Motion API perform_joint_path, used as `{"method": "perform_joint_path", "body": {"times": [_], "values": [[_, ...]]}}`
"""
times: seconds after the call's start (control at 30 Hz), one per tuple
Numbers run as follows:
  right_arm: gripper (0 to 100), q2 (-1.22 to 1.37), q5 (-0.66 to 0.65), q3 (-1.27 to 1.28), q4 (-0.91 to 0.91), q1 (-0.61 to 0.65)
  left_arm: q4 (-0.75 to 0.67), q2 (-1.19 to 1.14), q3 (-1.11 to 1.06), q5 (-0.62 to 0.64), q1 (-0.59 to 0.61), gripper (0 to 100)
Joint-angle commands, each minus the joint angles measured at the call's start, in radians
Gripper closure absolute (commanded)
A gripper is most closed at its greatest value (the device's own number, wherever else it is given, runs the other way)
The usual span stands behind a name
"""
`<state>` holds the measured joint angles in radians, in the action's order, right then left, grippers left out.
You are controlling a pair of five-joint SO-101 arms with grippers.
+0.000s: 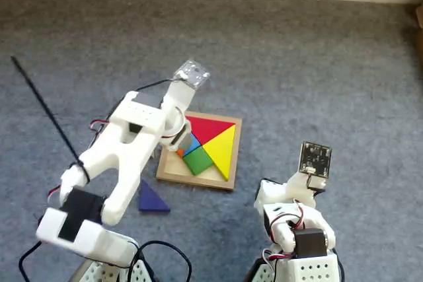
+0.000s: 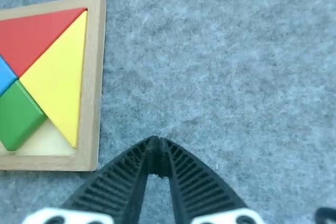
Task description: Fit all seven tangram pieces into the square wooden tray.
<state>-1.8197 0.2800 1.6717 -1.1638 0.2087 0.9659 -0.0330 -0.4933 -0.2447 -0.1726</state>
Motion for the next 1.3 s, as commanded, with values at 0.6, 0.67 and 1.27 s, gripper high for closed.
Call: {"method": "perform_joint_path", "body": {"times": [0.6,0.67,1.27], "values": [[99.1,-0.013,-0.006,0.157,0.035,-0.012,-0.161,-0.033,-0.036,0.032,0.108,77],[99.1,-0.013,-0.006,0.157,0.035,-0.012,-0.140,-0.077,0.012,0.032,0.110,77],[99.1,-0.013,-0.006,0.157,0.035,-0.012,-0.061,0.180,-0.007,0.167,0.174,77]]}}
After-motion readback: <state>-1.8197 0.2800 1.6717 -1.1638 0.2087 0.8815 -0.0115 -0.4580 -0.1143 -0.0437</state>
